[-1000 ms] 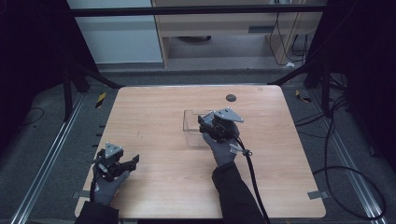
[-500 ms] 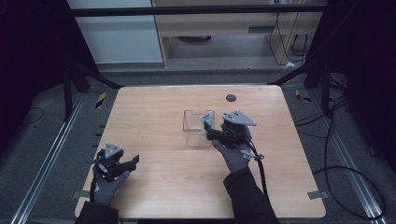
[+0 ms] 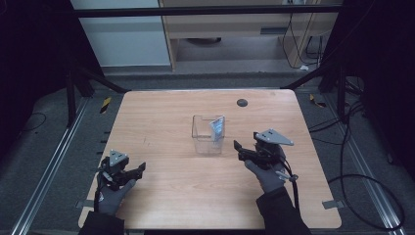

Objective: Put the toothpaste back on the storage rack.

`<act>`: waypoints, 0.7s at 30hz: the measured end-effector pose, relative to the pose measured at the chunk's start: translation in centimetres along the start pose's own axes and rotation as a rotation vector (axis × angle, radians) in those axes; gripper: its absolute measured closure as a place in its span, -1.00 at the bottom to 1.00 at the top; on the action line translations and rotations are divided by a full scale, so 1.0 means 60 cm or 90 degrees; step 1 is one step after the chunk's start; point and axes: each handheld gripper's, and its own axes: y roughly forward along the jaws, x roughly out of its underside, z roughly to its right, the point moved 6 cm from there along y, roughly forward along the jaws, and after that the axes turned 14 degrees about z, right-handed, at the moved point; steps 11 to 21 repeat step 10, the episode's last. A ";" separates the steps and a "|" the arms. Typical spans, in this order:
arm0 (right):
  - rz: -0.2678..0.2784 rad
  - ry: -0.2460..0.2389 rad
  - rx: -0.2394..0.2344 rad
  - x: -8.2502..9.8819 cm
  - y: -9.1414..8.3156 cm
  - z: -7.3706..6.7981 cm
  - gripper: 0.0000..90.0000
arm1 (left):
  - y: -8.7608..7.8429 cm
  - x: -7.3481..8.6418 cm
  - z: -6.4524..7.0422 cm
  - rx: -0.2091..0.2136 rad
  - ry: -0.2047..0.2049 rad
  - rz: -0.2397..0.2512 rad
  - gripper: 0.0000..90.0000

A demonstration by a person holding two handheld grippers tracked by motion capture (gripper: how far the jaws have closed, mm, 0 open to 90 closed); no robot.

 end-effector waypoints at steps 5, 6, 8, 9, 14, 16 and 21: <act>-0.025 -0.013 -0.012 0.024 -0.031 0.023 -0.53 | -0.001 0.000 0.000 0.001 0.000 0.002 -0.36; -0.032 -0.011 -0.010 0.031 -0.038 0.028 -0.53 | -0.001 0.000 0.000 0.002 0.000 0.002 -0.37; -0.040 -0.012 -0.007 0.039 -0.047 0.037 -0.54 | 0.000 0.000 -0.001 0.002 -0.001 0.002 -0.37; -0.043 -0.011 -0.004 0.043 -0.052 0.042 -0.55 | 0.000 0.001 -0.001 0.002 -0.001 0.002 -0.37; -0.045 -0.012 0.000 0.048 -0.057 0.048 -0.55 | 0.000 0.001 -0.001 0.001 -0.001 0.002 -0.38; -0.045 -0.012 0.000 0.048 -0.057 0.048 -0.55 | 0.000 0.001 -0.001 0.001 -0.001 0.002 -0.38; -0.045 -0.012 0.000 0.048 -0.057 0.048 -0.55 | 0.000 0.001 -0.001 0.001 -0.001 0.002 -0.38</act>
